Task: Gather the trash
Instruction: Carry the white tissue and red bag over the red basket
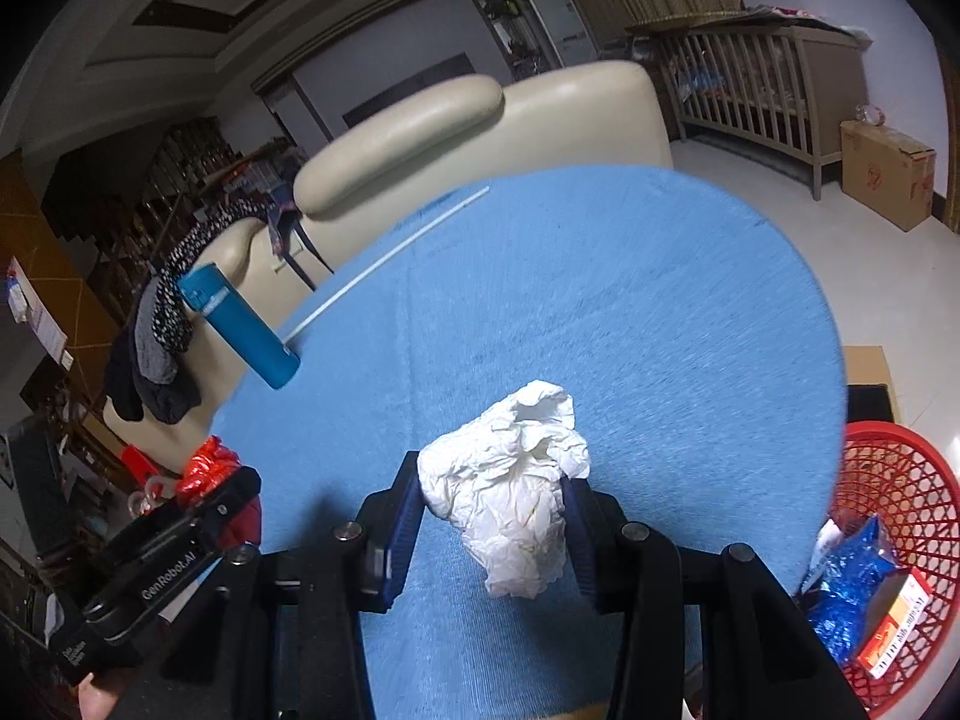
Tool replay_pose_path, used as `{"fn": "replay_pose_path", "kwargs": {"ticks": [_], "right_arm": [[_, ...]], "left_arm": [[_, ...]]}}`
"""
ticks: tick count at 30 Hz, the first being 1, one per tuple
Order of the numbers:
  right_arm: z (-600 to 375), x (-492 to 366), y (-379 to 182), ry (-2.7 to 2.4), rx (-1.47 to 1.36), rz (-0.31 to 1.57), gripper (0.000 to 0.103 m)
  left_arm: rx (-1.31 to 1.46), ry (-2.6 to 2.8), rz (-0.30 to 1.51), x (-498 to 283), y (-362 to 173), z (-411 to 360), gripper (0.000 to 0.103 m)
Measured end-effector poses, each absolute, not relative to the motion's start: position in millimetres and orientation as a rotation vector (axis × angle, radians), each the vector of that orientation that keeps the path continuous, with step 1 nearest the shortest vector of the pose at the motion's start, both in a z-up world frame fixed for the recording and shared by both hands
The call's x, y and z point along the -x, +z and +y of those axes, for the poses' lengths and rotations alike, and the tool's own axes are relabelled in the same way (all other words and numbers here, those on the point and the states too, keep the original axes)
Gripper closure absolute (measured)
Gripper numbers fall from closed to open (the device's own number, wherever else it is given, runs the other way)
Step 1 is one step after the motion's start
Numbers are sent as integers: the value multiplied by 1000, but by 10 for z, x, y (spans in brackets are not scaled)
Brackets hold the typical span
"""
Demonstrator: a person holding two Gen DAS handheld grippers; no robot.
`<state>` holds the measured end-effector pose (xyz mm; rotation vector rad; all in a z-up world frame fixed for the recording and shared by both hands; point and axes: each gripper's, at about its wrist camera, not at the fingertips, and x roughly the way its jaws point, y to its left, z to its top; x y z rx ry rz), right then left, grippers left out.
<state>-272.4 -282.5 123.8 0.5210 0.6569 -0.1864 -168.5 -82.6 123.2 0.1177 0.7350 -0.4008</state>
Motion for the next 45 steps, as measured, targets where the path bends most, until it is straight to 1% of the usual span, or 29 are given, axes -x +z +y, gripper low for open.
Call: {"fn": "replay_pose_path", "kwargs": {"ticks": [9, 45], "right_arm": [[-2921, 3087, 1443, -194, -536, 583, 57], [-3423, 3505, 1203, -301, -618, 580, 57]], "left_arm": [[-133, -416, 666, 1919, 1463, -844, 41], [-220, -488, 676, 1973, 1342, -1134, 41]]}}
